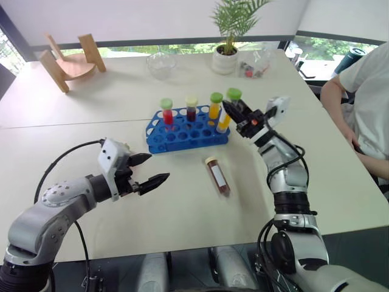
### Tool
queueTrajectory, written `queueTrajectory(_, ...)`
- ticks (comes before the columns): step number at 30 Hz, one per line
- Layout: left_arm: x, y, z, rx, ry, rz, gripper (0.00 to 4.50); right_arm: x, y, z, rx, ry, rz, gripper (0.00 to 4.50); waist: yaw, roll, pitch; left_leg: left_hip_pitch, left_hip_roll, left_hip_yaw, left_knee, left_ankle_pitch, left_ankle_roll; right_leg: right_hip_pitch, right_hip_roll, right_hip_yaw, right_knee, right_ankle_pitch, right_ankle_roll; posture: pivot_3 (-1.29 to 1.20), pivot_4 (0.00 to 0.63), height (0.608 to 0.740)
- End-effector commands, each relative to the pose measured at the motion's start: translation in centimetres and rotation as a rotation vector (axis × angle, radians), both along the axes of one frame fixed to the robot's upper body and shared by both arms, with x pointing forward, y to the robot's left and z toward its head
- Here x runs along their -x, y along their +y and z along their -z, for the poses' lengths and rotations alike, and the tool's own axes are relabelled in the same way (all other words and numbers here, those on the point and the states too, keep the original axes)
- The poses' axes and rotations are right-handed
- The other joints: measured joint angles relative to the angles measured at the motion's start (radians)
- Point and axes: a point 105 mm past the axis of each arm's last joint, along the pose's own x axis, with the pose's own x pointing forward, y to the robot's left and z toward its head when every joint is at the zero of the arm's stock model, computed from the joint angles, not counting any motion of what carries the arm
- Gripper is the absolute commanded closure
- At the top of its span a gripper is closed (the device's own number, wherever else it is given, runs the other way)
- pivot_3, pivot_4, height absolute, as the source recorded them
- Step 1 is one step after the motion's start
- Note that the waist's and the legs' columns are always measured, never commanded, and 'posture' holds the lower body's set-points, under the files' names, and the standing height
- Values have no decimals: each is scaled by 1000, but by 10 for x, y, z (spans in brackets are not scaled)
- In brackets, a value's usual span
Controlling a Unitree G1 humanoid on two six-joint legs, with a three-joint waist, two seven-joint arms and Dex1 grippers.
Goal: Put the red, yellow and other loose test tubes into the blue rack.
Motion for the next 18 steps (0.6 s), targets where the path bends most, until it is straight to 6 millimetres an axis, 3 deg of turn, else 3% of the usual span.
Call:
queueTrajectory(1,3,-1,-9,-10,-32,21,0,1,4,-10,2,-71,-9,3686,-2,0,0,0,0,0,0,0,0,0,0,0,0,0,0,0,150,740)
queueTrajectory(18,8,-2,-8,-18,-25,16,0,-3,19,11,100,-86,-36,3686,-2,0,0,0,0,0,1,0,0,1,0,0,1,0,0,0,150,740)
